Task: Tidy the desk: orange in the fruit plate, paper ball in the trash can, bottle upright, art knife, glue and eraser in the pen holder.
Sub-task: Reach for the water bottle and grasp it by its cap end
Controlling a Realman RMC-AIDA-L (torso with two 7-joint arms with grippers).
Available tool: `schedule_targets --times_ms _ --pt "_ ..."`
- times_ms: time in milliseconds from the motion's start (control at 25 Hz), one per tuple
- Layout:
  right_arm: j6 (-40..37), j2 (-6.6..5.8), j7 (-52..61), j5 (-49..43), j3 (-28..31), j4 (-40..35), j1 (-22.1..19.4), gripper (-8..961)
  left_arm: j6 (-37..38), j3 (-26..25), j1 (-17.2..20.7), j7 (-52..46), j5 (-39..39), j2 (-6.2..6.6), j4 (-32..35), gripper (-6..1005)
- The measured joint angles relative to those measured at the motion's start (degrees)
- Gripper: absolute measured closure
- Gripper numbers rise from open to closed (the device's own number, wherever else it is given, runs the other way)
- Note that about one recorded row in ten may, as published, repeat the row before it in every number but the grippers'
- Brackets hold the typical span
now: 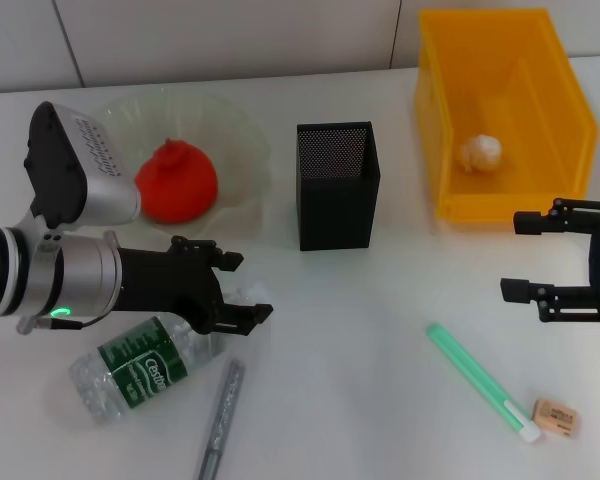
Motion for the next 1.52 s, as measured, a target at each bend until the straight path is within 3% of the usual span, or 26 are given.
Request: schedule_targets --times_ms 440,600,1520 --pt "0.46 0.01 -0.48 -0.08 0.82 2.21 0.53 215 2.07 1.46 0.9 -10.35 8.21 0.06 8.71 216" --pt "0.6 0.0 -0.97 -0.08 1.48 3.25 0.86 215 2.27 6.34 1.55 -16.81 11.42 -0.08 12.99 216" --pt "1.5 -0.17 -2.15 -0.09 1.92 4.84 1.28 215 -0.78 11.08 1.53 -23.22 15.4 -0.16 14.95 216"
